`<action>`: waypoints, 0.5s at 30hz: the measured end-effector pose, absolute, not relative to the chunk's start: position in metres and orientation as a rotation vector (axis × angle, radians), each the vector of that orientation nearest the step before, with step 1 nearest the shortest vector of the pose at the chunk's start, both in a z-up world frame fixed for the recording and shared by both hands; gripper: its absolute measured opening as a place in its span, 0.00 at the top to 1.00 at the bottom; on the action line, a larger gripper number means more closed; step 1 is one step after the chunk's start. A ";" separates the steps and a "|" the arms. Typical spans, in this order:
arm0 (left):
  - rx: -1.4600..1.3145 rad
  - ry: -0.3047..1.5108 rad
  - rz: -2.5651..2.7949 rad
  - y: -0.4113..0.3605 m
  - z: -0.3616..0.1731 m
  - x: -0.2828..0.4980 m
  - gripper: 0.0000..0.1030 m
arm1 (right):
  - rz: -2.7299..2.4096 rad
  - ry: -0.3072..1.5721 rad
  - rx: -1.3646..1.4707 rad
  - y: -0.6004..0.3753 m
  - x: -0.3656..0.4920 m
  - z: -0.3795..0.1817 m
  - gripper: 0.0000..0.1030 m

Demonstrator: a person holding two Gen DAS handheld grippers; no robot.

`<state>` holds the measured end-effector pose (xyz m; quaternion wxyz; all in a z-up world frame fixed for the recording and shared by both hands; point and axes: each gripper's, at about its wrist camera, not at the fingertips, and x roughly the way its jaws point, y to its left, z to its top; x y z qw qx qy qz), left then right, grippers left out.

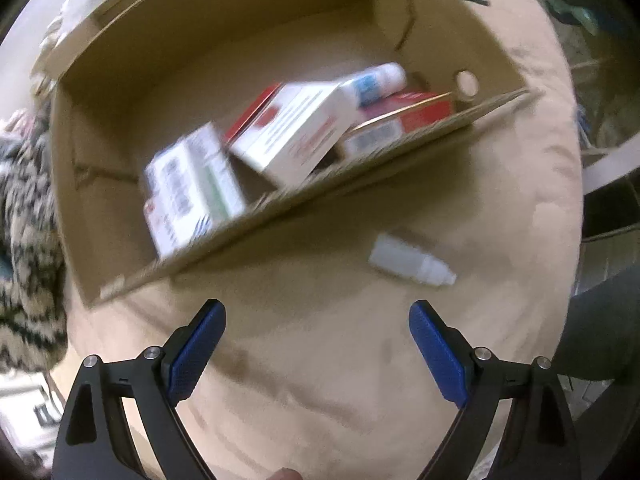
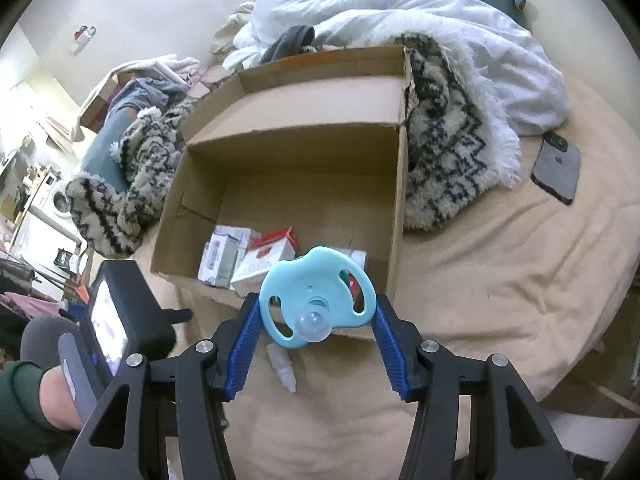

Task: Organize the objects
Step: 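Grasp the light-blue pacifier with the right tool while the left tool grasps the dropper bottle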

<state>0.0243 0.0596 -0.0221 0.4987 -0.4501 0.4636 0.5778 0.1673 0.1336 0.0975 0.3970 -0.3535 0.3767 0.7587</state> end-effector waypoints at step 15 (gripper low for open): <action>-1.065 1.334 1.113 0.096 -0.063 0.095 0.11 | 1.903 1.009 -0.764 0.146 0.196 0.110 0.43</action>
